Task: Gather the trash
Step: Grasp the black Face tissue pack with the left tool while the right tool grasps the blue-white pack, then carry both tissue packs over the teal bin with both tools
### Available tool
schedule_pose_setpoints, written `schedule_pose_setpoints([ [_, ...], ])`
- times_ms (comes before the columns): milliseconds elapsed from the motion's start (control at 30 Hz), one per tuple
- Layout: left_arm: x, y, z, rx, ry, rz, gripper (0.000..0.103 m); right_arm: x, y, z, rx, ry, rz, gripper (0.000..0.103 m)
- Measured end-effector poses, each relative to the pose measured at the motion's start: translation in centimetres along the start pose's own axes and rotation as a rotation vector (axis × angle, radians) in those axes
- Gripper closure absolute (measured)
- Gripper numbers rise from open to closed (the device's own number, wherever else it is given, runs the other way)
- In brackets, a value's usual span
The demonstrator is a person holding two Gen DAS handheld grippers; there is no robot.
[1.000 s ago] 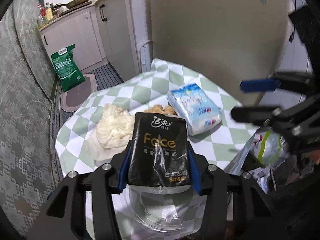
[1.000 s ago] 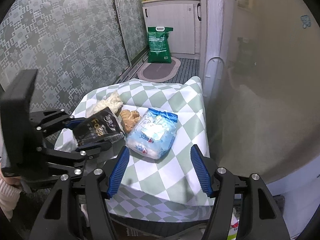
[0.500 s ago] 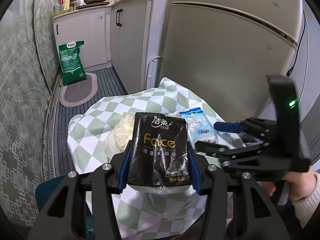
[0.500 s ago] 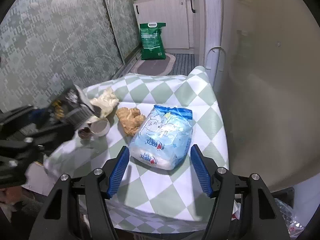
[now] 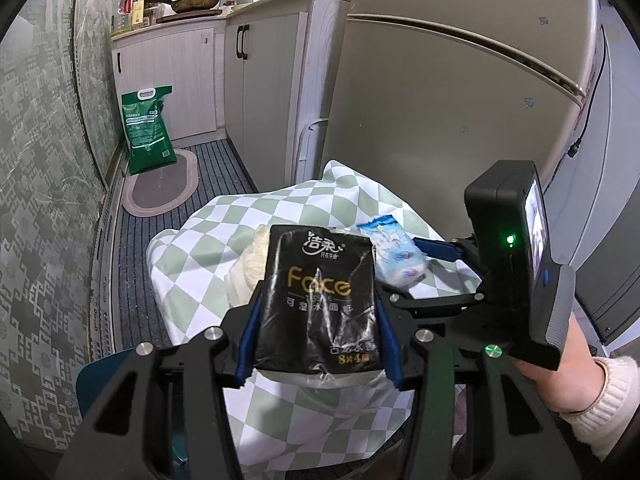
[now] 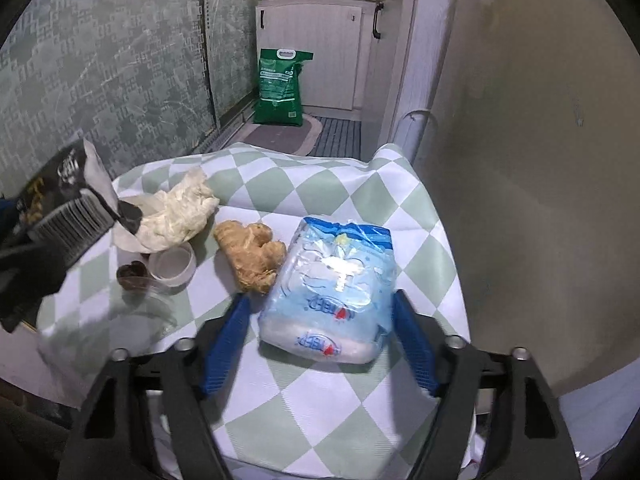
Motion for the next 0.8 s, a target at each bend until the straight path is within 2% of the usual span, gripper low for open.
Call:
schedule_pose_setpoints([
  [167,-0.3,0.0,0.3,0.004,-0.010,0.005,0.051,-0.3,0.0,1.0,0.001,0.020,-0.003,0.057],
  [500,-0.6,-0.2,0.8,0.005,-0.014,0.018,0.051,-2.5,-0.7,1.4,0.002,0.050,0.018,0.059],
  [800,-1.9,-0.9,-0.6,-0.025,0.000,0.047,0.051,-7.0,0.2,0.1,-0.021,0.119,0.094,0.059],
])
Point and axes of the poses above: each gripper's, at about its wrist camera, not at the fingertips, and x roughly the way its jaws point, z to its right, y to its top, the point moved 3 cm from there along x, roughly the way its jaws point, and after that the axes turned 15 degrees about -z, right-handed, at the moved point
